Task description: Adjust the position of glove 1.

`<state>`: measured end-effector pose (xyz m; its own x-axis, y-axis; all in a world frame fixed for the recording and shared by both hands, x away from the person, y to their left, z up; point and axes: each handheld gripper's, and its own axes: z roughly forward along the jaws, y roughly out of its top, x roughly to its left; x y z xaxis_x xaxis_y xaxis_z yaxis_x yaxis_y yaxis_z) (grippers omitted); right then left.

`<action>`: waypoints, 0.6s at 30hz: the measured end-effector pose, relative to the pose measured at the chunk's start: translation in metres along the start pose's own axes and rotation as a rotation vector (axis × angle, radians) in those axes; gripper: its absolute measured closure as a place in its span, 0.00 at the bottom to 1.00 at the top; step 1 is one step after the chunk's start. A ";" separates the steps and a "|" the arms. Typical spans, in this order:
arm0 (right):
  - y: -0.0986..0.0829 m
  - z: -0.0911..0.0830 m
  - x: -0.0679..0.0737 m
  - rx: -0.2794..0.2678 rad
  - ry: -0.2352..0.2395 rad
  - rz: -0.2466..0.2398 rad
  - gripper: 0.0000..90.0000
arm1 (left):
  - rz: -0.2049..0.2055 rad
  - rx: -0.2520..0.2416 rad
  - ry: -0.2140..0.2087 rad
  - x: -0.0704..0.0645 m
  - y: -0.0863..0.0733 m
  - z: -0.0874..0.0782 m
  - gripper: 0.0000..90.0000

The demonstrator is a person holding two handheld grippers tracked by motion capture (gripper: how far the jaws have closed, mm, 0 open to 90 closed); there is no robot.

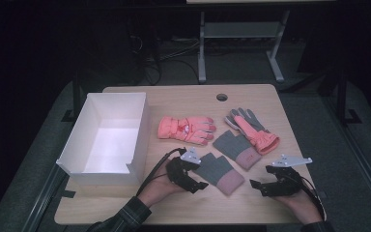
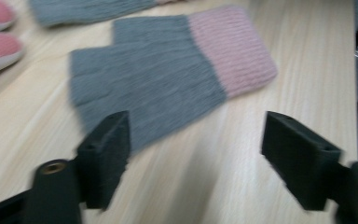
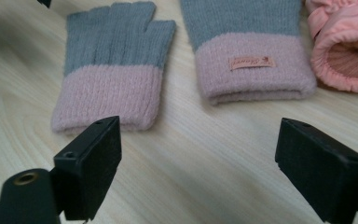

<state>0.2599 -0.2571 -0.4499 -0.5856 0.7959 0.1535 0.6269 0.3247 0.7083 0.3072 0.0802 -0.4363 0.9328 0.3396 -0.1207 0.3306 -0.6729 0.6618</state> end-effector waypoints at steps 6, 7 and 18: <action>0.005 -0.001 0.001 -0.012 -0.009 -0.010 0.25 | -0.016 -0.050 0.036 0.003 -0.020 -0.016 0.14; 0.005 0.000 0.001 -0.011 -0.007 -0.002 0.27 | -0.016 -0.050 0.036 0.003 -0.020 -0.016 0.14; 0.024 0.009 -0.005 -0.023 0.032 0.014 0.46 | -0.023 -0.028 0.092 0.010 -0.044 -0.027 0.14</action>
<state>0.2829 -0.2490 -0.4395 -0.5934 0.7833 0.1852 0.6231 0.3014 0.7217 0.2982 0.1309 -0.4460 0.9074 0.4145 -0.0688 0.3465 -0.6457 0.6805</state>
